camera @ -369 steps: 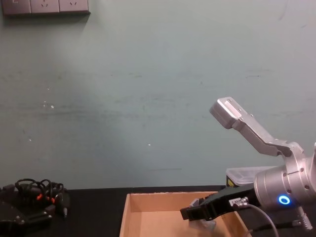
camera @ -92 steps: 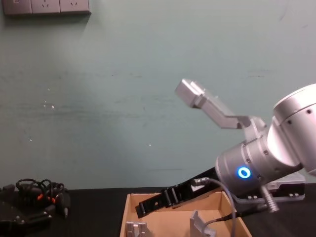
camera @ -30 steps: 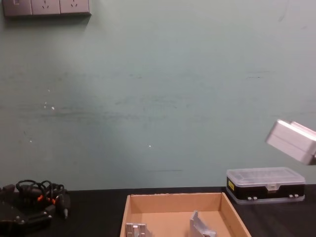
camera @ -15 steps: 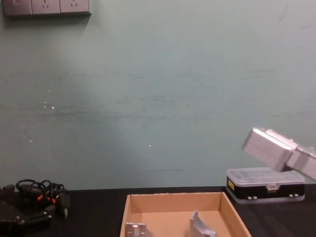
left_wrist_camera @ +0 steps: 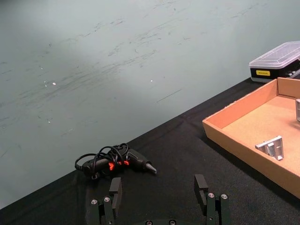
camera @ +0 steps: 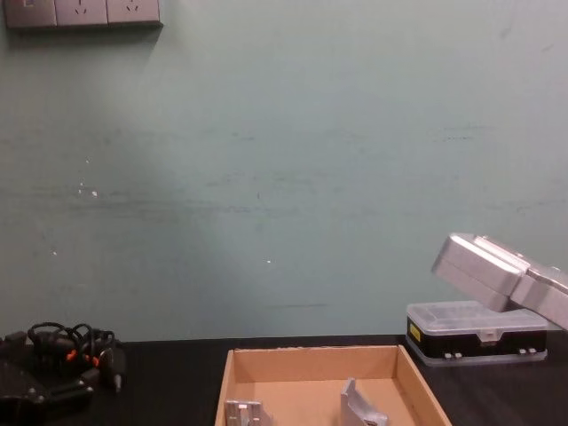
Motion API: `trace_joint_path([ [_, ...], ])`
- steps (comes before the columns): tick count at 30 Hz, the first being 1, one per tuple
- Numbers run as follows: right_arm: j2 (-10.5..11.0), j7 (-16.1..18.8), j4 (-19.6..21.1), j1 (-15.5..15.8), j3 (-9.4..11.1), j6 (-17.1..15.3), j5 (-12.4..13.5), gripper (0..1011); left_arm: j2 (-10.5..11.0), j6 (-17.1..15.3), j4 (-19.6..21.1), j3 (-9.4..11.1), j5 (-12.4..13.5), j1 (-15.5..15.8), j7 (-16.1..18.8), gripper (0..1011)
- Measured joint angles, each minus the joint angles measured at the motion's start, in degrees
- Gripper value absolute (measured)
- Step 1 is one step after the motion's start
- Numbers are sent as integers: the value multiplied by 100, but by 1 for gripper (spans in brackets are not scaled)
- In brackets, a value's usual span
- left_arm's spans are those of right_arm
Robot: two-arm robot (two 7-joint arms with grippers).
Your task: Use one hand to pick up the angle iron from the table and place it into the box.
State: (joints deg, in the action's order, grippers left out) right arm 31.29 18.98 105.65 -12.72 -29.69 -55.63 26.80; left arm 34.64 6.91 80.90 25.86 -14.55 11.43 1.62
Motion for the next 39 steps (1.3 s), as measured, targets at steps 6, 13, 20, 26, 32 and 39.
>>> trace_joint_path([
  [6,9,8,9,3,-1,0,11,869,0,0,0,0,1,0,0,1011],
  [13,12,21,14,3,-1,0,15,679,0,0,0,0,0,0,0,1011],
  [20,16,27,19,3,-1,0,18,445,0,0,0,0,0,0,0,1011],
  [26,19,30,20,3,-1,0,21,242,0,0,0,0,0,0,0,1011],
  [32,21,32,20,3,-1,0,23,86,0,0,0,0,0,0,0,1011],
  [39,21,32,20,3,-1,1,23,66,0,0,0,0,0,0,0,1011],
])
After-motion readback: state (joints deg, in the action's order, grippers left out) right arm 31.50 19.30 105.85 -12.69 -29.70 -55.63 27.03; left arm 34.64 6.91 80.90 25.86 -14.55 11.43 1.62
